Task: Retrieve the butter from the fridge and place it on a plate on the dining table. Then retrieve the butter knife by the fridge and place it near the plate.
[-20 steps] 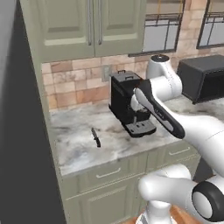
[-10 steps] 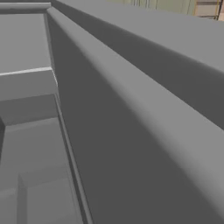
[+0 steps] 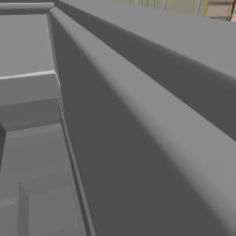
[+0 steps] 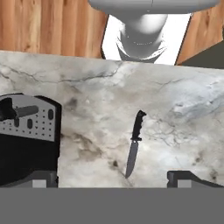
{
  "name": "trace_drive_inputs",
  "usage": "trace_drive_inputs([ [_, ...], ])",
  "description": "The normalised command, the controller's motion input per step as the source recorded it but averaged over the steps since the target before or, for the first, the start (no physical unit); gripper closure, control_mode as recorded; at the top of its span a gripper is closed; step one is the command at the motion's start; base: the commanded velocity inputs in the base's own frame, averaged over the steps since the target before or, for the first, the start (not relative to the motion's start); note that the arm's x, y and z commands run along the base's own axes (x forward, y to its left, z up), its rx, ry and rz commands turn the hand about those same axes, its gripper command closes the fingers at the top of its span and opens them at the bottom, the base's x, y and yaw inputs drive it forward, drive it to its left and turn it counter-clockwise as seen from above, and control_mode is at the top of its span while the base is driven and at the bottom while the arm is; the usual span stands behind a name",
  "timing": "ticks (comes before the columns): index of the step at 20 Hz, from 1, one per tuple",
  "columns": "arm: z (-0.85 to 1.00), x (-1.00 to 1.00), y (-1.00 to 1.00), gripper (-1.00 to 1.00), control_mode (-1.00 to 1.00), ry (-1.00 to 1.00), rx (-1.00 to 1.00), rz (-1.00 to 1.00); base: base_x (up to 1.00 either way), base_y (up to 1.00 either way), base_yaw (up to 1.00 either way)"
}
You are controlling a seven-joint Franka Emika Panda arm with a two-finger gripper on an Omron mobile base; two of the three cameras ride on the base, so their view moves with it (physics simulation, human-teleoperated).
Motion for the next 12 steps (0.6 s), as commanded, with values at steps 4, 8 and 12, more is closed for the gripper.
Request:
trace_drive_inputs([
  [4,-0.99,0.59,0.67,-1.0,-1.0,0.39,0.0,0.0,0.0,0.0,0.0],
  [8,-1.0,0.54,0.39,-1.0,-1.0,0.4,0.0,-0.02,0.0,0.0,0.0],
  [12,-0.99,0.08,0.02,-1.0,-1.0,0.36,0.0,-0.23,0.0,0.0,0.0],
])
